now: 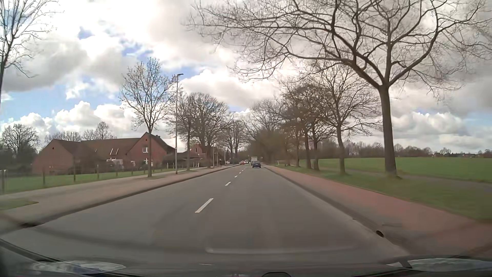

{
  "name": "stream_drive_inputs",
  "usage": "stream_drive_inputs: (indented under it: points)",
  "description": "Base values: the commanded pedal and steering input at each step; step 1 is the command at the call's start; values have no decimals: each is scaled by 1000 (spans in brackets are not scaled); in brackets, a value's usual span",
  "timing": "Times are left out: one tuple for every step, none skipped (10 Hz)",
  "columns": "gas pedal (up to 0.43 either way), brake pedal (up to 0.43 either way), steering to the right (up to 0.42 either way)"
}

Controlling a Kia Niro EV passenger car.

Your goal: Follow the waypoints while adhering to traffic rules and regulations

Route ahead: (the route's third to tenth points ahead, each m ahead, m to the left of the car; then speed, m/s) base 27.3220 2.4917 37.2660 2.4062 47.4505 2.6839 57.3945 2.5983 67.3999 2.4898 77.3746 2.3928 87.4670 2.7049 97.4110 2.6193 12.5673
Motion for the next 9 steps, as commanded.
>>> stream_drive_inputs:
  points:
    - [189,0,3]
    - [197,0,3]
    - [220,0,3]
    - [220,0,3]
    - [220,0,3]
    - [220,0,3]
    - [220,0,3]
    - [220,0,3]
    - [220,0,3]
